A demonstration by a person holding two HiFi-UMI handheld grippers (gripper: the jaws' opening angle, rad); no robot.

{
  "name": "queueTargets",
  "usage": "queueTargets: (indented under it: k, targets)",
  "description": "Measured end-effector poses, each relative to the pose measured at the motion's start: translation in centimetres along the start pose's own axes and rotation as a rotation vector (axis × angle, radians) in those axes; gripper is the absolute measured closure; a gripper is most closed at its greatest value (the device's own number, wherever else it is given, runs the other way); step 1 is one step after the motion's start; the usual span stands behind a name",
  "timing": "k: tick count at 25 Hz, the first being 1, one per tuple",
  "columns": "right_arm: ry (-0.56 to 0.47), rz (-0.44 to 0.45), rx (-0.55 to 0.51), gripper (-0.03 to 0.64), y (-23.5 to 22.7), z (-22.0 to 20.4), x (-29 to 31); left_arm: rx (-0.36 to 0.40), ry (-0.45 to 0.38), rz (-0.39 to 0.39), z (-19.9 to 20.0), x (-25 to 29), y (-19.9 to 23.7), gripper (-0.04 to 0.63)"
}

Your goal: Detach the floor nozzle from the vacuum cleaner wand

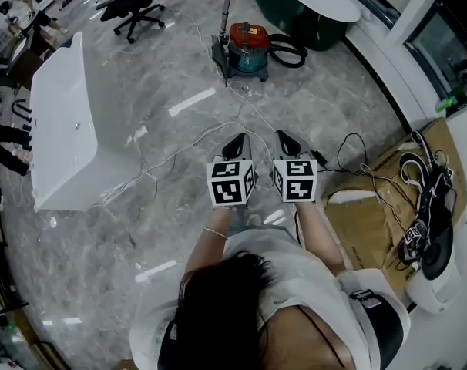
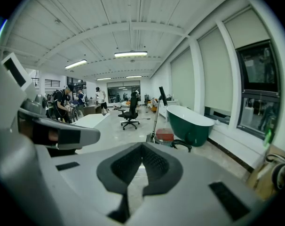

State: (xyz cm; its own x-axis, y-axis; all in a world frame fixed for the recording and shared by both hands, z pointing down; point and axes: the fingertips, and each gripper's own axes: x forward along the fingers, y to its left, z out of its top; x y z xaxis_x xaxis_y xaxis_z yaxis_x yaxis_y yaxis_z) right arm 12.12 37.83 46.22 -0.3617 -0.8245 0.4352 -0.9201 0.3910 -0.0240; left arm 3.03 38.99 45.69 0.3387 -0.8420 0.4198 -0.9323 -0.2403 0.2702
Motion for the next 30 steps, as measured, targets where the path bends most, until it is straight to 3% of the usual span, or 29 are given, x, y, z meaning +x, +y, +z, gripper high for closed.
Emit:
queueTargets:
  k: [18, 30]
  targets:
    - [0.041, -0.004, 0.035, 0.603, -0.1, 1.1, 5.3, 0.027, 0.011, -0.054, 3.0, 4.5, 1.5, 0.592]
    - [0.051, -0.001, 0.047, 0.603, 1.4, 2.5, 9.8, 0.025, 0.019, -0.048, 4.8, 7.1, 5.0, 0.592]
